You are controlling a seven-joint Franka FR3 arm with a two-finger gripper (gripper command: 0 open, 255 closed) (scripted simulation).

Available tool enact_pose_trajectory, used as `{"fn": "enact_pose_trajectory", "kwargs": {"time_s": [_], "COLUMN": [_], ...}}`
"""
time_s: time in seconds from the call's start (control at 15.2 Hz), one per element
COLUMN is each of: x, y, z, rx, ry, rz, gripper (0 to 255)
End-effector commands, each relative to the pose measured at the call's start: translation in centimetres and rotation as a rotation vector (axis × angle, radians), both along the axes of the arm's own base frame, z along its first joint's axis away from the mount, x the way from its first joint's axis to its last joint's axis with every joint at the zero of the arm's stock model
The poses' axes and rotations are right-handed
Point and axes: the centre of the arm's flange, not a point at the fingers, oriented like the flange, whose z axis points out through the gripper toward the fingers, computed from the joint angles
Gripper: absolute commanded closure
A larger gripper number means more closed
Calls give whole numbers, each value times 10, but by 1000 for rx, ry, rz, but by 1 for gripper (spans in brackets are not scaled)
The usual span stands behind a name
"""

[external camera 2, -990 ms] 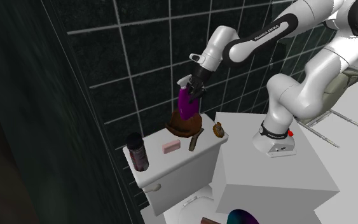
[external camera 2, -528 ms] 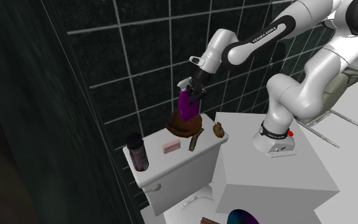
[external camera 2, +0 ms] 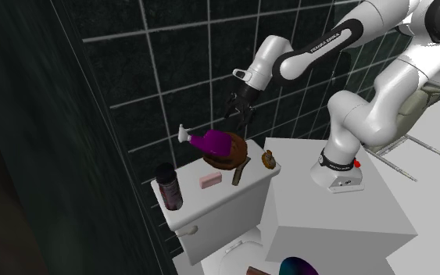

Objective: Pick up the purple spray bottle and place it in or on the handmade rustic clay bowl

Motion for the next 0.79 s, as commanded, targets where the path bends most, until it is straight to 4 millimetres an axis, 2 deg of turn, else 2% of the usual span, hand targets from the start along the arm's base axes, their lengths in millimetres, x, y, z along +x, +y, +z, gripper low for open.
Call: {"fn": "enact_pose_trajectory", "kwargs": {"time_s": [0.0, 0.2, 0.73], "x": [-6, -21, -21], "y": [-4, -15, -15], "z": [11, 43, 43], "rx": [0, 0, 0], "ry": [0, 0, 0], "rz": [0, 0, 0], "gripper": [0, 0, 0]}}
